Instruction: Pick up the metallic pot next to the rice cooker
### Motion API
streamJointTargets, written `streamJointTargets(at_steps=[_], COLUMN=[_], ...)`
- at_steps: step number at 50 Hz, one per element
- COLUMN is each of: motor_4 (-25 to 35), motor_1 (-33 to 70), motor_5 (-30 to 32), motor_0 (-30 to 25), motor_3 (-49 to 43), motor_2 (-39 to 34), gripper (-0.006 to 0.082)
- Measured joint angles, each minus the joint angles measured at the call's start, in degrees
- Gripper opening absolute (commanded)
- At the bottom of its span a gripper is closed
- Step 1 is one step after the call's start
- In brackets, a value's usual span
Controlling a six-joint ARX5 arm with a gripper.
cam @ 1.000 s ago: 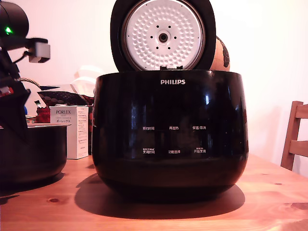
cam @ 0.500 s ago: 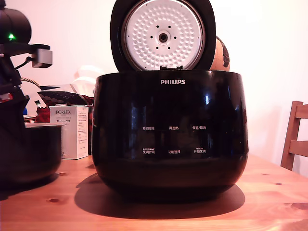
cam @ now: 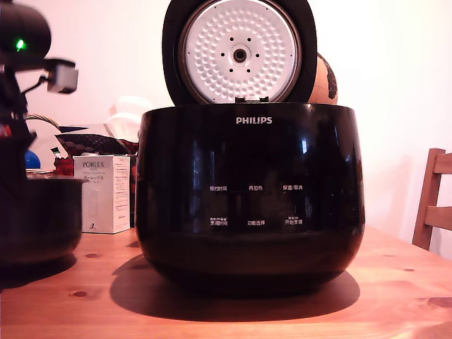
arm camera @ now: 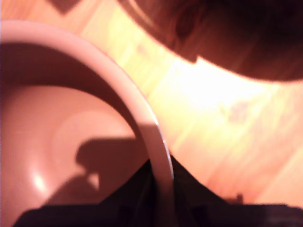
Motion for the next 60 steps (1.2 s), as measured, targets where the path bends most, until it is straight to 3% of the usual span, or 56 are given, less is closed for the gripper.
streamJointTargets(at_steps=[24,36,43,60], motor_4=[-8.35,-8.39,-6.91,-5.42], motor_1=[-2.36,-14.21,-20.15,-23.28], motor_5=[-0.37,0.81,5.57,8.59], motor_0=[-7.39,-10.67,-12.74,-13.68], motor_3=[-17.16,-21.51,-24.92,-27.67], motor_2=[7.85,7.85,8.17,10.03], gripper=[-0.0023,-0.0024,-0.0024,-0.0024])
